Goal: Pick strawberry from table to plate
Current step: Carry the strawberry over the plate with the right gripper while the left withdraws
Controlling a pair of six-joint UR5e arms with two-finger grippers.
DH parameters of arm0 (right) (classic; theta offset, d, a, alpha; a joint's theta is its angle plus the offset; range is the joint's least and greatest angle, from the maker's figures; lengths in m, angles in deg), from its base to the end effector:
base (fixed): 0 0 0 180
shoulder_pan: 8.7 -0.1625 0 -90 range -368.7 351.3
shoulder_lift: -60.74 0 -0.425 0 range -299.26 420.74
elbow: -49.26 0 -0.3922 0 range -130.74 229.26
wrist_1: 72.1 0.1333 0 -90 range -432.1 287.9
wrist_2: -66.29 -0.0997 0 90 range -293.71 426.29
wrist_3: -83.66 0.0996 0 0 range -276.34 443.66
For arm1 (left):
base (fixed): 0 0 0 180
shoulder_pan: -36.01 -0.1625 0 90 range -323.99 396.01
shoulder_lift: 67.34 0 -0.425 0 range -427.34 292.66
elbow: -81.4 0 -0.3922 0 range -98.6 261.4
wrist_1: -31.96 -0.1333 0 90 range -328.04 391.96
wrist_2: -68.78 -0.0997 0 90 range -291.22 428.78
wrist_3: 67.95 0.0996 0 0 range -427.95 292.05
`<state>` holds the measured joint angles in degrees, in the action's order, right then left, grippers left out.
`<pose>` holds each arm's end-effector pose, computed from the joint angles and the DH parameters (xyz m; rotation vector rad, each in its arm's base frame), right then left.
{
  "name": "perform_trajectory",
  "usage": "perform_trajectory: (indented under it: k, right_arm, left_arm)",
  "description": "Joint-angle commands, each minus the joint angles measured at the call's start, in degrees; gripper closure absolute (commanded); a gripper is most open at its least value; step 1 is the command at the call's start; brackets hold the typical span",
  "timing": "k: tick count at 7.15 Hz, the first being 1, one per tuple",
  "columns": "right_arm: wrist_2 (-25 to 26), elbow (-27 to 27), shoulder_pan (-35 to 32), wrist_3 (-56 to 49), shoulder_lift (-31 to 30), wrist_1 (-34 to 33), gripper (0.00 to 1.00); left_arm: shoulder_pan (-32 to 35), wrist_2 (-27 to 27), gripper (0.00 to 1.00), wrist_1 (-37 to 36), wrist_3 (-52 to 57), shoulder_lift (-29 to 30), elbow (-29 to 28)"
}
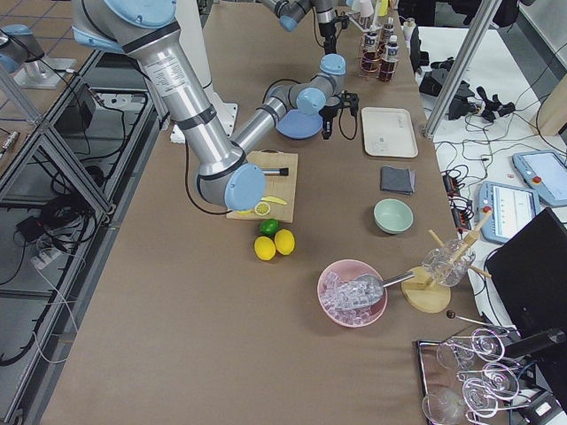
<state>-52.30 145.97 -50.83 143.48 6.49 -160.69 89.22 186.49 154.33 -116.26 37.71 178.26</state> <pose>-0.4395 -0.5130 0.2366 0.0592 -0.8834 0.0038 0.2921 -0.5358 0.3971 0.3809 0.9545 0.0459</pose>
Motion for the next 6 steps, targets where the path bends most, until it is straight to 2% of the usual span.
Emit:
perform_trajectory:
  k: [1, 3, 4, 6]
  right_arm:
    - [6.1, -0.6, 6.0, 4.3, 4.7, -2.1, 1.00]
    - [11.0, -1.3, 11.6, 7.5, 5.6, -2.1, 1.00]
    - [13.3, -1.7, 14.1, 8.2, 5.9, -2.0, 1.00]
    - [15.3, -6.9, 16.5, 9.4, 9.2, -1.4, 1.00]
  left_arm:
    - [9.3, 9.2, 0.02, 0.8, 5.8, -0.5, -4.0]
    - [12.8, 10.7, 0.02, 0.0, 22.0, -3.0, -8.6]
    - [15.2, 13.7, 0.02, 0.1, 22.6, -2.9, -12.0]
    - [16.8, 15.0, 0.02, -1.4, 25.7, -3.0, -14.0]
